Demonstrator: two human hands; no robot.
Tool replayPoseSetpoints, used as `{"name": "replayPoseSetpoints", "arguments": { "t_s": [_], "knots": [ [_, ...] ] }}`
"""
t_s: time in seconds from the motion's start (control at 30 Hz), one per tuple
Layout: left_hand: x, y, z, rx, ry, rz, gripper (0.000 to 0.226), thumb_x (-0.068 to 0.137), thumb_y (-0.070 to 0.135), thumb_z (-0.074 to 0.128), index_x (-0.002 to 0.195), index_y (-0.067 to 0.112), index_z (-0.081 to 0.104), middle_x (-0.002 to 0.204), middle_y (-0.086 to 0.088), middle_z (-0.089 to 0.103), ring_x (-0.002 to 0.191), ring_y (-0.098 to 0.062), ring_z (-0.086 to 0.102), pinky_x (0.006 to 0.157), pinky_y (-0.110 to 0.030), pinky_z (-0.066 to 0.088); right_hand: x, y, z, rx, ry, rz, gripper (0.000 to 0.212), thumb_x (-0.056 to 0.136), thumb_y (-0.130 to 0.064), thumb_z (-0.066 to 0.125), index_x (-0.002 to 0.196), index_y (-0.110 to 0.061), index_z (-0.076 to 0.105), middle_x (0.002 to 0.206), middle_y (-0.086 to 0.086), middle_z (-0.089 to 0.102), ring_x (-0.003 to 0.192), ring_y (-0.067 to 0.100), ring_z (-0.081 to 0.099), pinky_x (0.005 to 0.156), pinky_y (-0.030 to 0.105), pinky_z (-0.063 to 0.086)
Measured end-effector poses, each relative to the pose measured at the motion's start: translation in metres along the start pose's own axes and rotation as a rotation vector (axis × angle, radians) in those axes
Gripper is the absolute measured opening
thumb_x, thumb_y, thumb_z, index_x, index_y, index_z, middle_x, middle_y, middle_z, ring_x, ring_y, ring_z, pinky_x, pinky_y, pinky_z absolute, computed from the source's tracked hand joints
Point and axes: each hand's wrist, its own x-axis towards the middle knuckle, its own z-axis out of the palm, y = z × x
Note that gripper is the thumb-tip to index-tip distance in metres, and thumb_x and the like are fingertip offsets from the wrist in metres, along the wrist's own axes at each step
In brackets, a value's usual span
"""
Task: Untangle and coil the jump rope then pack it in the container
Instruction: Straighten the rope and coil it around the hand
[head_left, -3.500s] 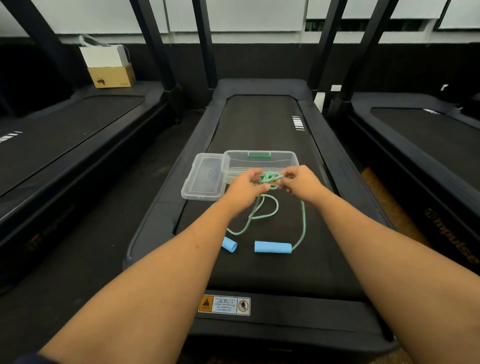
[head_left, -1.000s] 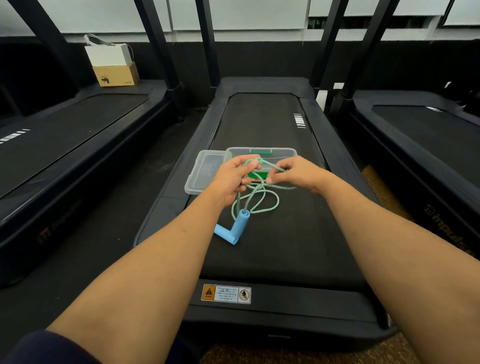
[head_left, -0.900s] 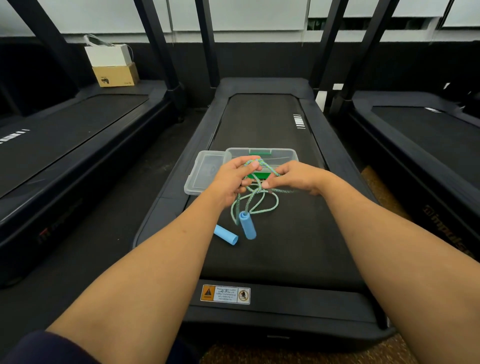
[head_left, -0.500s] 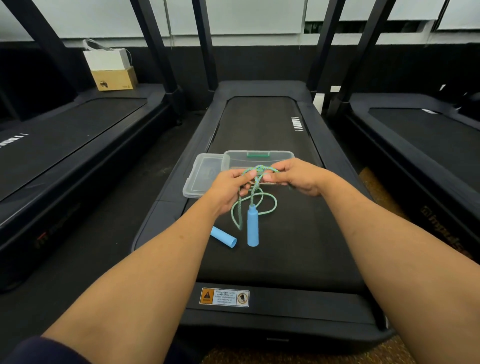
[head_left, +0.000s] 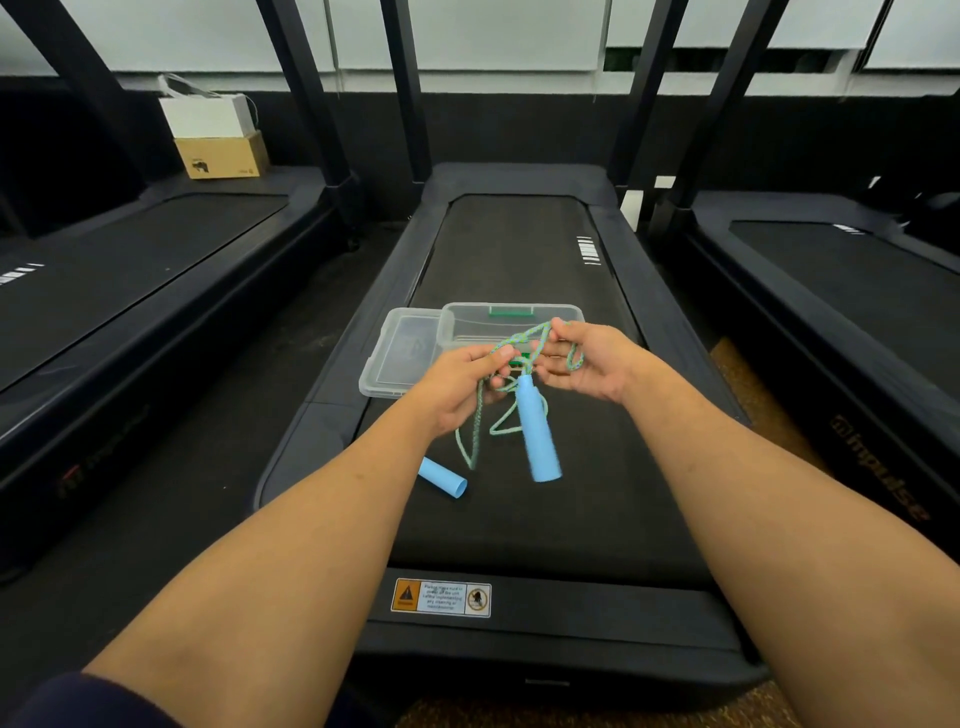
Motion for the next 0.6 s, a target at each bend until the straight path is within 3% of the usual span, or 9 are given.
{"name": "replayPoseSetpoints", "arguments": {
  "t_s": [0.07, 0.17, 0.27, 0.33, 0.4, 0.47, 0.53, 0.6],
  "knots": [
    [0.0, 0.002, 0.004, -0.088, -0.008, -0.012, 0.012, 0.098, 0.014, 0.061, 0.096, 0.005, 0.067, 0.071, 0.0, 0.052, 0.055, -0.006, 0.043, 0.066, -0.026, 0.055, 0.004, 0.003, 0.002, -0.088, 0.012, 0.009, 0.024, 0.103, -0.027, 0.05, 0.083, -0.017, 0.057, 0.07, 0.001, 0.063, 0.058, 0.014, 0.051, 0.059, 0.028, 0.044],
    [0.001, -0.001, 0.004, -0.116, -0.003, -0.05, 0.019, 0.095, 0.018, 0.065, 0.101, -0.001, 0.065, 0.068, -0.003, 0.054, 0.053, -0.01, 0.051, 0.084, -0.042, 0.057, 0.004, 0.011, 0.004, -0.292, -0.131, 0.0, 0.024, 0.105, -0.029, 0.047, 0.085, -0.019, 0.058, 0.059, -0.005, 0.048, 0.049, 0.009, 0.035, 0.059, 0.026, 0.031],
    [-0.005, 0.002, -0.002, 0.07, 0.047, -0.069, 0.023, 0.095, 0.028, 0.065, 0.102, 0.006, 0.067, 0.076, -0.005, 0.07, 0.061, -0.017, 0.069, 0.069, -0.032, 0.059, 0.002, 0.017, 0.004, -0.386, -0.252, -0.032, 0.019, 0.102, -0.032, 0.055, 0.1, -0.014, 0.063, 0.059, -0.005, 0.037, 0.047, 0.008, 0.026, 0.055, 0.024, 0.031],
    [-0.008, 0.006, -0.005, 0.109, 0.057, -0.052, 0.021, 0.096, 0.027, 0.063, 0.101, 0.008, 0.068, 0.078, -0.004, 0.074, 0.064, -0.015, 0.071, 0.059, -0.025, 0.058, 0.001, 0.017, 0.003, -0.413, -0.273, -0.047, 0.027, 0.097, -0.032, 0.065, 0.112, -0.009, 0.065, 0.062, -0.003, 0.034, 0.048, 0.008, 0.023, 0.053, 0.022, 0.031],
    [-0.008, 0.007, -0.005, -0.078, 0.071, -0.054, 0.016, 0.097, 0.018, 0.062, 0.1, 0.002, 0.066, 0.081, -0.008, 0.071, 0.063, -0.016, 0.07, 0.056, -0.022, 0.057, -0.002, 0.016, 0.003, -0.487, -0.314, -0.047, 0.013, 0.093, -0.024, 0.07, 0.095, -0.011, 0.071, 0.063, -0.004, 0.035, 0.049, 0.008, 0.022, 0.055, 0.023, 0.029],
    [-0.006, 0.006, -0.002, -0.226, 0.144, -0.059, 0.011, 0.098, 0.01, 0.058, 0.101, 0.001, 0.065, 0.084, -0.011, 0.067, 0.06, -0.016, 0.067, 0.049, -0.019, 0.055, -0.005, 0.017, 0.002, -0.562, -0.336, -0.018, 0.017, 0.093, -0.014, 0.069, 0.077, -0.018, 0.072, 0.06, -0.006, 0.043, 0.05, 0.008, 0.022, 0.058, 0.025, 0.026],
    [-0.002, 0.005, -0.001, -0.261, 0.203, -0.062, 0.015, 0.101, 0.009, 0.053, 0.099, 0.003, 0.066, 0.083, -0.009, 0.064, 0.057, -0.012, 0.059, 0.041, -0.016, 0.049, -0.006, 0.019, 0.002, -0.596, -0.332, -0.005, 0.015, 0.096, -0.009, 0.065, 0.082, -0.015, 0.069, 0.064, -0.009, 0.059, 0.051, 0.008, 0.023, 0.059, 0.025, 0.027],
    [0.0, 0.003, -0.002, -0.263, 0.192, -0.073, 0.017, 0.103, 0.011, 0.05, 0.098, 0.005, 0.066, 0.074, -0.004, 0.06, 0.048, -0.005, 0.047, 0.033, -0.013, 0.038, -0.004, 0.023, -0.001, -0.573, -0.314, -0.017, 0.007, 0.096, -0.011, 0.064, 0.09, -0.01, 0.068, 0.09, 0.0, 0.069, 0.05, 0.007, 0.026, 0.058, 0.024, 0.029]
  ]
}}
